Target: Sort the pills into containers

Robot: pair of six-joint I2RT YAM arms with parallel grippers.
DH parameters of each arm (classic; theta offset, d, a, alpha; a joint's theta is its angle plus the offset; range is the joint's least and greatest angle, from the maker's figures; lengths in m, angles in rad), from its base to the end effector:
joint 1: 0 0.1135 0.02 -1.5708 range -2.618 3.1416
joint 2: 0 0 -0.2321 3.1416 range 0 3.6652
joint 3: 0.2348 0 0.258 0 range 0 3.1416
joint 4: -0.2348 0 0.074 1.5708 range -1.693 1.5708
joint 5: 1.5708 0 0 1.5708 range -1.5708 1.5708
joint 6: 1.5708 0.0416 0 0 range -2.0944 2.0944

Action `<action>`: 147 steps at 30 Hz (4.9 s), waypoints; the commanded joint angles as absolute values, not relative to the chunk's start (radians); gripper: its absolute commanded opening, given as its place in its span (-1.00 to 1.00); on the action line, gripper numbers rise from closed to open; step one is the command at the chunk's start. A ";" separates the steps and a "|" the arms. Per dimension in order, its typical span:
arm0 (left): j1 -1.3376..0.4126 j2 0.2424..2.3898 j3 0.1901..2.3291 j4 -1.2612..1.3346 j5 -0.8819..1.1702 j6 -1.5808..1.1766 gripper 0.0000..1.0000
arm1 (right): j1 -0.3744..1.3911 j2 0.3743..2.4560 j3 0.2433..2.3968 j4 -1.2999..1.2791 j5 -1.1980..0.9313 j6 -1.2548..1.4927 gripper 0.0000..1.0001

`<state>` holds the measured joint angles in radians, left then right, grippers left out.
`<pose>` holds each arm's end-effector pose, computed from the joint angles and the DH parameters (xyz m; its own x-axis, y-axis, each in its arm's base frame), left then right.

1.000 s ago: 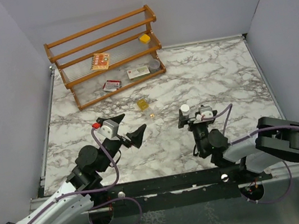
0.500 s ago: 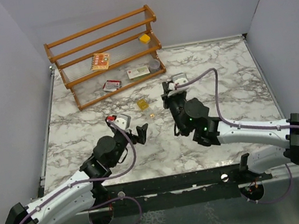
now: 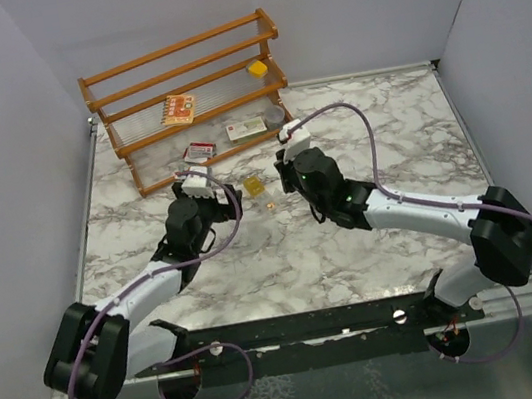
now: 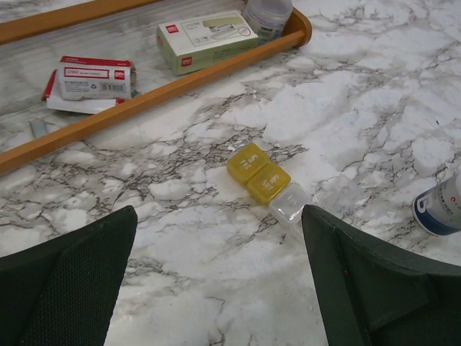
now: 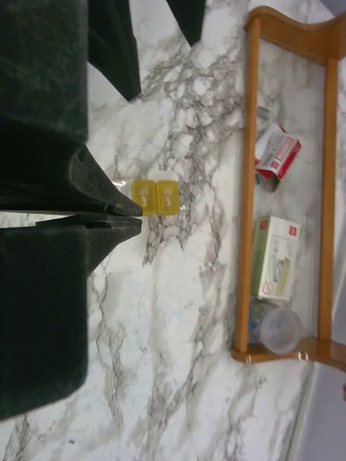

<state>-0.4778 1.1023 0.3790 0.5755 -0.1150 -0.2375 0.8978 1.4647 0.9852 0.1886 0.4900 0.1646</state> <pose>0.2305 -0.1140 0.1825 -0.2109 -0.1540 -0.9653 0.3153 0.9240 -0.2163 0.2346 0.2629 0.2500 -0.2434 -0.0734 -0.9672 -0.3741 0.9271 0.0238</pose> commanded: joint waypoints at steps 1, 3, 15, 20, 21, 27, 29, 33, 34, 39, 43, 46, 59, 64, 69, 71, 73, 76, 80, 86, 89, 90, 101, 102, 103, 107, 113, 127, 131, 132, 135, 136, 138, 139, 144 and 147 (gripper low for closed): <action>-0.469 1.255 0.483 0.662 0.002 -0.224 0.98 | 0.888 1.502 1.018 0.155 0.337 0.235 -0.79; -0.466 1.308 0.513 0.666 0.014 -0.221 0.98 | 0.879 1.519 1.021 0.162 0.332 0.241 -0.58; -0.411 1.545 0.658 0.666 0.135 -0.236 0.98 | 0.778 1.622 1.050 0.137 0.296 0.317 -0.75; -0.338 1.605 0.696 0.643 0.288 -0.304 0.98 | 0.769 1.615 1.026 0.135 0.296 0.321 -0.77; -0.322 1.610 0.696 0.643 0.308 -0.317 0.98 | 0.768 1.614 1.023 0.137 0.293 0.320 -0.77; -0.282 1.648 0.724 0.647 0.404 -0.346 0.98 | 0.766 1.644 1.016 0.143 0.295 0.328 -0.77; -0.282 1.661 0.734 0.648 0.434 -0.346 0.87 | 0.767 1.654 1.015 0.140 0.303 0.330 -0.77; -0.282 1.656 0.722 0.647 0.433 -0.320 0.68 | 0.765 1.654 1.002 0.134 0.321 0.331 -0.78; -0.282 1.654 0.716 0.645 0.419 -0.315 0.62 | 0.765 1.653 0.997 0.134 0.327 0.333 -0.78; -0.282 1.692 0.732 0.591 0.371 -0.313 0.37 | 0.765 1.657 0.982 0.127 0.315 0.355 -0.81; -0.283 1.735 0.742 0.584 0.380 -0.320 0.28 | 0.765 1.666 0.971 0.133 0.308 0.368 -0.91; -0.292 1.744 0.748 0.584 0.384 -0.310 0.21 | 0.765 1.680 0.981 0.125 0.302 0.369 -0.96; -0.316 1.775 0.775 0.580 0.372 -0.318 0.36 | 0.765 1.698 0.978 0.124 0.300 0.381 -0.97; -0.326 1.807 0.790 0.580 0.364 -0.321 0.36 | 0.765 1.692 0.970 0.132 0.304 0.385 -0.97; -0.331 1.818 0.796 0.573 0.354 -0.316 0.36 | 0.765 1.684 0.969 0.129 0.315 0.381 -0.97; -0.335 1.818 0.796 0.567 0.345 -0.311 0.36 | 0.764 1.684 0.970 0.129 0.317 0.381 -0.97; -0.342 1.820 0.796 0.560 0.335 -0.306 0.36 | 0.765 1.691 0.972 0.127 0.315 0.385 -0.97; -0.347 1.830 0.798 0.555 0.318 -0.305 0.36 | 0.765 1.700 0.971 0.125 0.311 0.394 -0.98; -0.348 1.836 0.796 0.555 0.300 -0.304 0.35 | 0.765 1.704 0.967 0.123 0.309 0.398 -0.98; -0.350 1.835 0.801 0.552 0.288 -0.305 0.33 | 0.765 1.711 0.966 0.110 0.316 0.399 -0.98; -0.350 1.833 0.801 0.548 0.282 -0.305 0.30 | 0.765 1.723 0.964 0.112 0.313 0.405 -0.98; -0.350 1.833 0.801 0.547 0.281 -0.305 0.29 | 0.765 1.728 0.965 0.114 0.308 0.406 -0.98; -0.358 1.836 0.812 0.502 0.256 -0.276 0.21 | 0.765 1.750 0.967 0.135 0.234 0.414 -0.98; -0.359 1.836 0.813 0.498 0.254 -0.274 0.21 | 0.765 1.747 0.964 0.142 0.228 0.416 -0.98; -0.361 1.837 0.814 0.496 0.251 -0.272 0.21 | 0.765 1.745 0.961 0.146 0.228 0.416 -0.98; -0.368 1.841 0.816 0.492 0.247 -0.272 0.20 | 0.765 1.748 0.964 0.161 0.217 0.419 -0.98; -0.374 1.847 0.819 0.484 0.242 -0.266 0.17 | 0.765 1.758 0.961 0.199 0.172 0.427 -0.98; -0.384 1.850 0.828 0.471 0.233 -0.266 0.12 | 0.766 1.787 0.971 0.264 0.076 0.417 -0.98; -0.384 1.853 0.829 0.469 0.231 -0.265 0.11 | 0.766 1.811 0.968 0.285 0.035 0.418 -0.98; -0.385 1.854 0.828 0.469 0.230 -0.264 0.11 | 0.765 1.817 0.967 0.293 0.023 0.416 -0.98; -0.386 1.856 0.828 0.469 0.229 -0.266 0.11 | 0.767 1.837 0.972 0.297 0.002 0.419 -0.98; -0.386 1.855 0.828 0.469 0.229 -0.265 0.11 | 0.765 1.843 0.972 0.300 -0.004 0.420 -0.98; -0.386 1.857 0.830 0.469 0.229 -0.265 0.11 | 0.766 1.858 0.973 0.309 -0.034 0.424 -0.98; -0.386 1.858 0.831 0.469 0.230 -0.267 0.11 | 0.766 1.870 0.975 0.315 -0.056 0.422 -0.98; -0.387 1.865 0.835 0.469 0.235 -0.270 0.10 | 0.766 1.935 0.995 0.326 -0.136 0.428 -0.98; -0.387 1.864 0.831 0.469 0.235 -0.268 0.09 | 0.766 1.937 0.976 0.361 -0.144 0.441 -0.98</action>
<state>-0.3817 1.8336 0.8276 0.5144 0.2588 -0.2859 0.7689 1.9003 0.9867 0.3347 -0.0772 0.4221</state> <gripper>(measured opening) 0.551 0.011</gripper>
